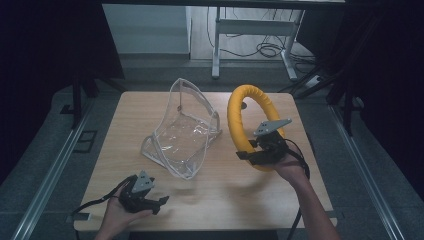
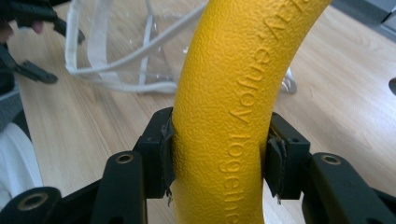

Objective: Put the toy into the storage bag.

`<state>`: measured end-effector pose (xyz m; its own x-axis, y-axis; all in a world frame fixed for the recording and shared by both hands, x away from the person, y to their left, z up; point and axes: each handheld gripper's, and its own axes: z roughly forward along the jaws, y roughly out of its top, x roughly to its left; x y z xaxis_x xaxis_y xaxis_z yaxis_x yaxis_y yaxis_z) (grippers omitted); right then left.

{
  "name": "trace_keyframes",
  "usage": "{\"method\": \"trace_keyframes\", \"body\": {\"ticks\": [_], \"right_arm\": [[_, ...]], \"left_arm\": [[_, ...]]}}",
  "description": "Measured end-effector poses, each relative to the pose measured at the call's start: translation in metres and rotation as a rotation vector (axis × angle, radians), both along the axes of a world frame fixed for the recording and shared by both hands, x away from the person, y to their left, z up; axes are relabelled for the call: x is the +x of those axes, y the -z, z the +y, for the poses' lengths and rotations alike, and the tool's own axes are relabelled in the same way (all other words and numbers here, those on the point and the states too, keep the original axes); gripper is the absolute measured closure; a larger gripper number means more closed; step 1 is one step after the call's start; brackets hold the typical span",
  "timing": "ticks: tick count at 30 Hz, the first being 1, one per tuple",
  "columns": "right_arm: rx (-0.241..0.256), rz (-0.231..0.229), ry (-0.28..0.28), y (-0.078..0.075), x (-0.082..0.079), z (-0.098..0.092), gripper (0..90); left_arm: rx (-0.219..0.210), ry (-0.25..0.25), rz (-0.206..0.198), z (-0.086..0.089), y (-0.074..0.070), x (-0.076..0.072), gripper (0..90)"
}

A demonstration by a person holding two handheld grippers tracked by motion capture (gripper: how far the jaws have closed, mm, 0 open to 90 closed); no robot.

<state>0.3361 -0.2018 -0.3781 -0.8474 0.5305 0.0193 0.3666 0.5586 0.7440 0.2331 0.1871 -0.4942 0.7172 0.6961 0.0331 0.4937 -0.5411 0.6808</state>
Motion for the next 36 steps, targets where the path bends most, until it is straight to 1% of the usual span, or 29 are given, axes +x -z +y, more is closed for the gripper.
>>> {"method": "trace_keyframes", "body": {"ticks": [2, 4, 5, 8, 13, 29, 33, 36], "right_arm": [[0.019, -0.010, 0.003, -0.003, -0.001, 0.000, 50.7], [0.027, -0.015, 0.002, -0.004, -0.001, 0.000, 50.7], [0.040, -0.028, 0.001, -0.006, -0.002, 0.001, 50.7], [0.050, -0.032, -0.001, -0.009, -0.002, 0.002, 50.7], [0.086, -0.038, -0.010, -0.012, -0.001, 0.004, 50.6], [0.150, -0.056, -0.024, -0.019, 0.000, 0.013, 50.5], [0.162, -0.066, -0.027, -0.022, 0.000, 0.017, 50.4], [0.180, -0.074, -0.029, -0.024, 0.001, 0.020, 50.4]], "left_arm": [[0.001, 0.002, 0.000, 0.000, 0.000, 0.000, 20.0], [-0.002, -0.001, 0.000, -0.001, 0.001, 0.000, 20.0], [-0.001, 0.000, 0.000, -0.001, 0.001, 0.000, 20.0], [0.001, 0.001, -0.001, 0.000, 0.001, 0.000, 20.0], [0.001, 0.003, -0.003, 0.000, 0.000, 0.000, 20.0], [-0.001, 0.000, -0.003, 0.000, 0.001, 0.000, 20.0], [0.002, 0.002, -0.006, 0.000, 0.000, 0.000, 20.0], [0.003, 0.002, -0.007, 0.000, 0.000, 0.000, 20.0]]}}
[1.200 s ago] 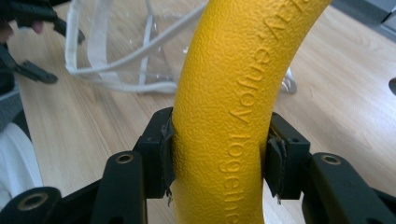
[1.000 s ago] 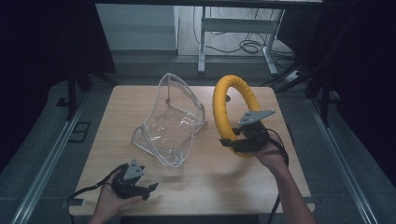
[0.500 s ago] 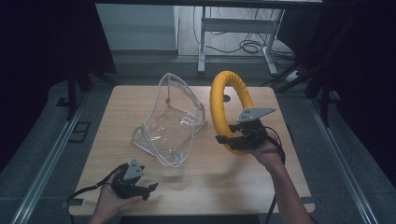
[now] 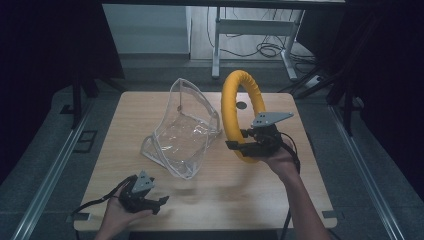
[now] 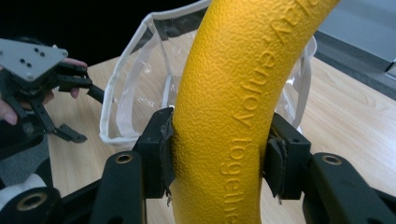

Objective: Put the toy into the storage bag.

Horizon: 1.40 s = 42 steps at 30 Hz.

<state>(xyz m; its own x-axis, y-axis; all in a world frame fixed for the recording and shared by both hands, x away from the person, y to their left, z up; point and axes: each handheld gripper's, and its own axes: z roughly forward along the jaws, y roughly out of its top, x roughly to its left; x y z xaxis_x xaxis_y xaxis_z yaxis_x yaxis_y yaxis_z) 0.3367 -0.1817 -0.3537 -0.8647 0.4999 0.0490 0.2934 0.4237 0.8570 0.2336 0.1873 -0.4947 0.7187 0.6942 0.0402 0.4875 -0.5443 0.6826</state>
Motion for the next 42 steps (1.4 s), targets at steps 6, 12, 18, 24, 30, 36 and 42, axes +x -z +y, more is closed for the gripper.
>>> {"method": "trace_keyframes", "body": {"ticks": [6, 12, 18, 24, 30, 36, 42], "right_arm": [[0.021, -0.009, -0.005, -0.004, 0.000, 0.004, 50.3], [0.050, -0.023, -0.004, -0.008, 0.000, 0.006, 50.3], [0.075, -0.035, 0.002, -0.013, 0.000, 0.007, 50.2], [0.101, -0.060, -0.014, -0.021, -0.002, 0.009, 50.1], [0.118, -0.078, -0.018, -0.027, -0.003, 0.012, 50.1], [0.128, -0.091, -0.014, -0.033, -0.003, 0.014, 50.0], [0.146, -0.105, -0.014, -0.038, -0.004, 0.015, 50.0]], "left_arm": [[0.002, 0.001, 0.000, 0.000, 0.000, 0.000, 20.0], [0.000, -0.003, 0.003, 0.000, 0.000, 0.000, 20.0], [0.002, 0.000, 0.001, 0.000, 0.000, 0.000, 20.0], [0.000, -0.002, 0.003, 0.000, 0.000, 0.000, 20.0], [-0.003, -0.002, 0.004, 0.000, -0.001, 0.000, 20.0], [0.002, 0.001, 0.002, 0.000, 0.000, 0.000, 20.0], [0.004, 0.001, 0.004, 0.000, 0.000, 0.000, 20.0]]}}
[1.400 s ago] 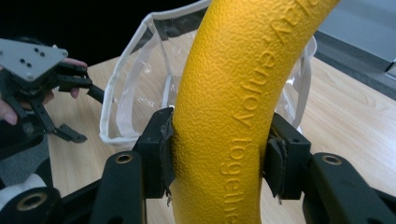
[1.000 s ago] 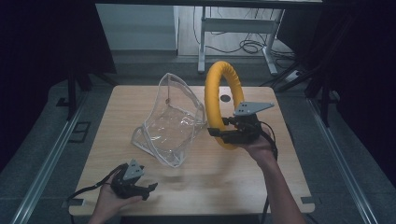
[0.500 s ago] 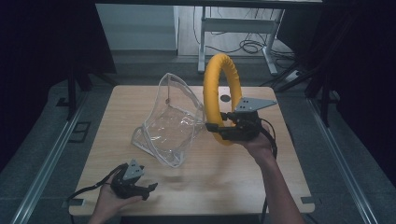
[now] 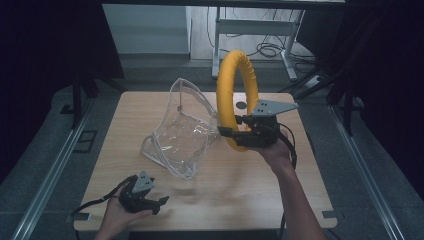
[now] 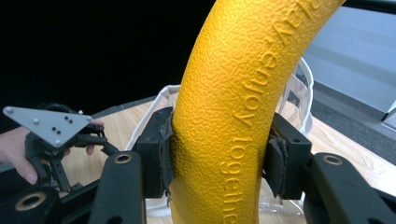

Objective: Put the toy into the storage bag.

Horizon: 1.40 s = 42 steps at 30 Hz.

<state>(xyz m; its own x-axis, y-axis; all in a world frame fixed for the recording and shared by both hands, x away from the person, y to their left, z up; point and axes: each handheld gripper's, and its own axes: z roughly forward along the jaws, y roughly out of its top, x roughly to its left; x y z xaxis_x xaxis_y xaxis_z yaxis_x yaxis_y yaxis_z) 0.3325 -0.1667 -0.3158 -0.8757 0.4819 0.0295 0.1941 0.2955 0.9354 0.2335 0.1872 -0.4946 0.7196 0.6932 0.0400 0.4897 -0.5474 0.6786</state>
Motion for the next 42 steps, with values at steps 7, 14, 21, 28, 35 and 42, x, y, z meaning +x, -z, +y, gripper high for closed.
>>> {"method": "trace_keyframes", "body": {"ticks": [7, 14, 21, 28, 35, 42], "right_arm": [[0.025, -0.034, -0.010, -0.010, -0.002, 0.005, 49.9], [0.047, -0.068, -0.024, -0.020, -0.005, 0.013, 49.9], [0.061, -0.105, -0.040, -0.031, -0.009, 0.021, 49.8], [0.084, -0.128, -0.056, -0.041, -0.012, 0.029, 49.8], [0.100, -0.144, -0.080, -0.048, -0.013, 0.041, 49.8], [0.116, -0.156, -0.102, -0.050, -0.016, 0.053, 49.7]], "left_arm": [[0.007, 0.001, -0.004, 0.000, 0.000, 0.000, 20.2], [0.002, 0.001, -0.005, 0.001, 0.000, 0.000, 20.2], [0.002, 0.002, -0.004, 0.001, -0.001, 0.000, 20.1], [-0.001, 0.002, -0.003, 0.000, 0.000, 0.000, 20.2], [-0.001, -0.002, -0.005, 0.001, -0.001, 0.000, 20.2], [-0.001, -0.001, -0.009, 0.002, -0.001, -0.001, 20.2]]}}
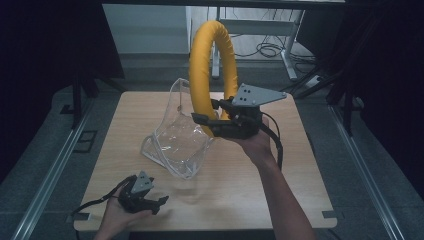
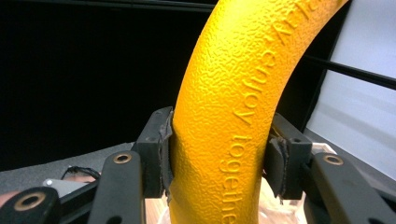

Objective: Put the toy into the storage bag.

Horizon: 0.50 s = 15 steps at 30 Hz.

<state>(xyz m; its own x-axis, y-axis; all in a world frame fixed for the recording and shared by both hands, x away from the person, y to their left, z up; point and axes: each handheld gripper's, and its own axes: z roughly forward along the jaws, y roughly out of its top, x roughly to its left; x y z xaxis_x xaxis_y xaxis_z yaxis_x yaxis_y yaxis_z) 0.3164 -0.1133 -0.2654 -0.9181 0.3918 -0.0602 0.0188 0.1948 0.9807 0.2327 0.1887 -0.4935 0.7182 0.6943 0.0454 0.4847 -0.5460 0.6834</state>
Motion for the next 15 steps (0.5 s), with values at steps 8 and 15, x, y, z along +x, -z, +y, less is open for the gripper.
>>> {"method": "trace_keyframes", "body": {"ticks": [8, 15], "right_arm": [[0.023, -0.007, -0.048, 0.000, -0.005, 0.018, 49.6], [0.029, -0.021, -0.088, -0.002, -0.011, 0.029, 49.6]], "left_arm": [[0.001, 0.002, 0.000, 0.001, 0.000, 0.000, 20.1], [-0.002, 0.001, 0.000, 0.000, 0.000, 0.000, 20.2]]}}
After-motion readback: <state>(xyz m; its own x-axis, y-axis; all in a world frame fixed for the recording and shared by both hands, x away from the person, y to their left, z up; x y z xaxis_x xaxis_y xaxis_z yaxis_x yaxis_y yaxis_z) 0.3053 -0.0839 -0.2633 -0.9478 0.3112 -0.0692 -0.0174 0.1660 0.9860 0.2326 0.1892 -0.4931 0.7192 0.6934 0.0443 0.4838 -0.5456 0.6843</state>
